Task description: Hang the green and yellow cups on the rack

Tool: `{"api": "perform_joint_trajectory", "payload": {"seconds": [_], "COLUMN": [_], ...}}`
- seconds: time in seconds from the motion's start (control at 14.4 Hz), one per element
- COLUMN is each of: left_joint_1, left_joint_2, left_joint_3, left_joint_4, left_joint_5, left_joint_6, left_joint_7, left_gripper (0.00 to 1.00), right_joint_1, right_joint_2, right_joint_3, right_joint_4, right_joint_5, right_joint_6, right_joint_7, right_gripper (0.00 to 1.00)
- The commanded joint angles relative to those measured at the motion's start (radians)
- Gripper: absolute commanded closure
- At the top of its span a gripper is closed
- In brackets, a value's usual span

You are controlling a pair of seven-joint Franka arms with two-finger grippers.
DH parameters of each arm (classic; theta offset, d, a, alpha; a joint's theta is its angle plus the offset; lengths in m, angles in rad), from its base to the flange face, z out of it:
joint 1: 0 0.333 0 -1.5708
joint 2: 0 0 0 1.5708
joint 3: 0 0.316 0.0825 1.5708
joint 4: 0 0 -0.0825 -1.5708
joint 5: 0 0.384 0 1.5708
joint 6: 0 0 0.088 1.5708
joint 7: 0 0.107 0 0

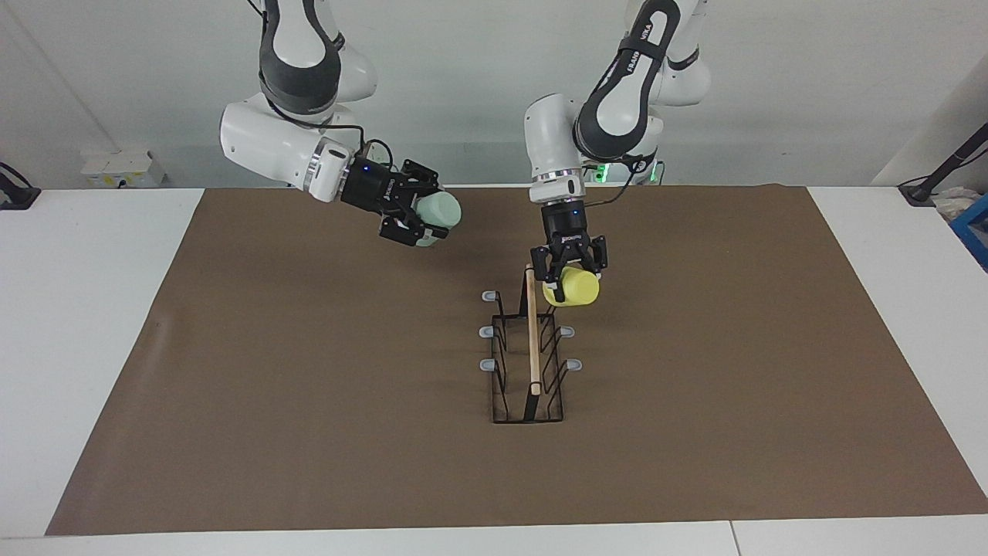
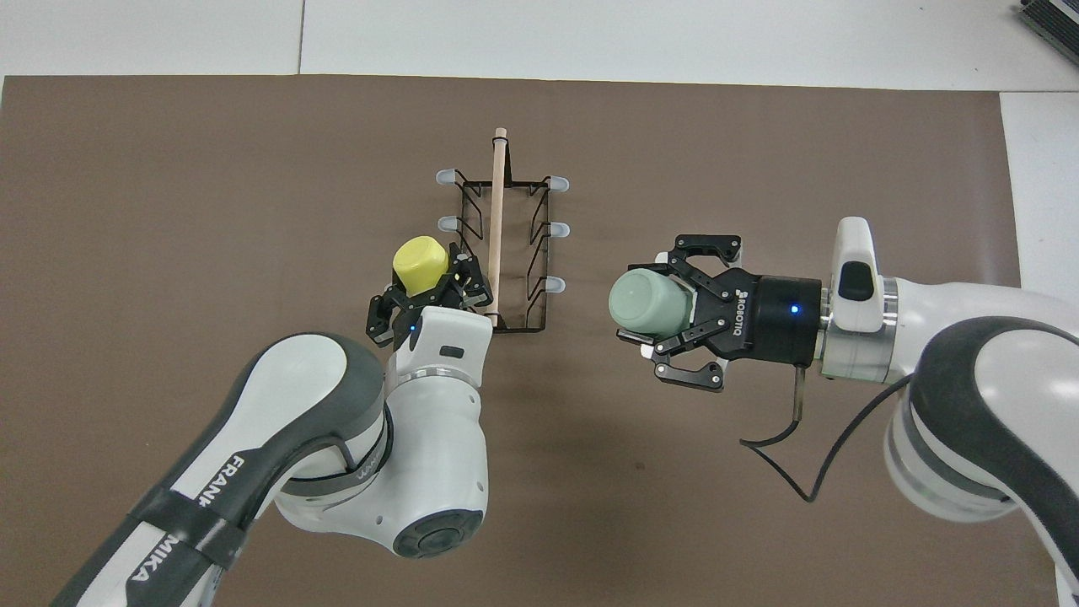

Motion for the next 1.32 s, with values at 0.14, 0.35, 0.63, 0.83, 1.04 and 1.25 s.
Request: {"api": "perform_joint_trajectory", "payload": {"seconds": [0.14,0.35,0.63,0.83,1.04,1.25], "left_joint_1": [0.010,0.011,0.011,0.014,0.016,0.024], "left_joint_2": [-0.018,-0.007,0.028,0.034,0.031,0.025], "left_joint_3": [-0.009,0.001,0.047,0.083,0.142,0.187], "left_joint_4": [-0.009,0.036,0.129,0.190,0.226,0.270], "left_joint_5": [0.001,0.000,-0.158,-0.402,-0.595,-0.816], "left_joint_6": [0.020,0.022,0.022,0.013,0.009,-0.062], "left_joint_7": [-0.004,0.016,0.242,0.535,0.792,1.127], "left_gripper": [0.00,0.00,0.00,0.00,0.00,0.00], "right_joint_1": [-0.002,0.021,0.090,0.119,0.141,0.142], "right_joint_2": [-0.015,0.024,0.097,0.165,0.203,0.299], "right_joint_3": [0.007,0.009,0.009,0.009,0.007,0.009], "right_joint_4": [-0.075,-0.084,-0.083,-0.073,-0.056,-0.004], "right_joint_5": [0.290,0.429,0.585,0.657,0.686,0.744], "right_joint_6": [-0.014,-0.020,-0.008,-0.009,0.012,0.008], "right_joint_7": [-0.199,-0.305,-0.467,-0.590,-0.650,-0.750], "right_gripper": [1.00,1.00,1.00,1.00,1.00,1.00]}}
